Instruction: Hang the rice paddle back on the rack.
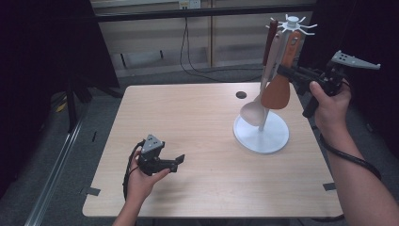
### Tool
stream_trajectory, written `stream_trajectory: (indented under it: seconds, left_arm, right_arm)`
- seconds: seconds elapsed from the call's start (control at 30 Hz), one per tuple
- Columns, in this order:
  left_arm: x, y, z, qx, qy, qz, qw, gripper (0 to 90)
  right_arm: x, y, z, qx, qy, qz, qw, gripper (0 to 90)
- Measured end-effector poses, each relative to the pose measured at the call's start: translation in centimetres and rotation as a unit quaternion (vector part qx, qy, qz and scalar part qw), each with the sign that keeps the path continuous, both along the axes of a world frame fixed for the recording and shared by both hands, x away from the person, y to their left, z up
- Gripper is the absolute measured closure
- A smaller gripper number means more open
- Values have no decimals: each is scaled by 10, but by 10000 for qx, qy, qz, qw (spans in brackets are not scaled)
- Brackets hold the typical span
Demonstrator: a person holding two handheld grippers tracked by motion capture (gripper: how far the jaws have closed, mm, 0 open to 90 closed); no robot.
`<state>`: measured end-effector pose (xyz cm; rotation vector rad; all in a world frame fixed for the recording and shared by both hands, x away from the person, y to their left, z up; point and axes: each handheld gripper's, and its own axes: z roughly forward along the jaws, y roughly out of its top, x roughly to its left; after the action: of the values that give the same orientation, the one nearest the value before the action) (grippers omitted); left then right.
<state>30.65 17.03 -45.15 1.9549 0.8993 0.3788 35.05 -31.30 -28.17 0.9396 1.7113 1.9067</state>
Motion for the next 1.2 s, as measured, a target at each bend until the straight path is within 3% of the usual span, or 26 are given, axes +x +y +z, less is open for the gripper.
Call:
stream_trajectory:
  seconds: [0.1, 0.5, 0.93, 1.2]
  left_arm:
    - [-1, -1, 0, 16, 11, -10, 10000, 75]
    - [-2, -2, 0, 42, -11, -44, 10000, 75]
    - [-2, 0, 3, 15, -49, -33, 10000, 75]
    - [1, -6, 2, -15, -37, -73, 10000, 75]
  right_arm:
    - [-3, -3, -1, 3, -55, -147, 9999, 695]
    - [-14, -9, 1, 69, -319, -400, 9987, 671]
    - [-29, 1, -2, -138, -436, -582, 9973, 363]
    - [-41, 9, -10, -345, -470, -548, 9968, 280]
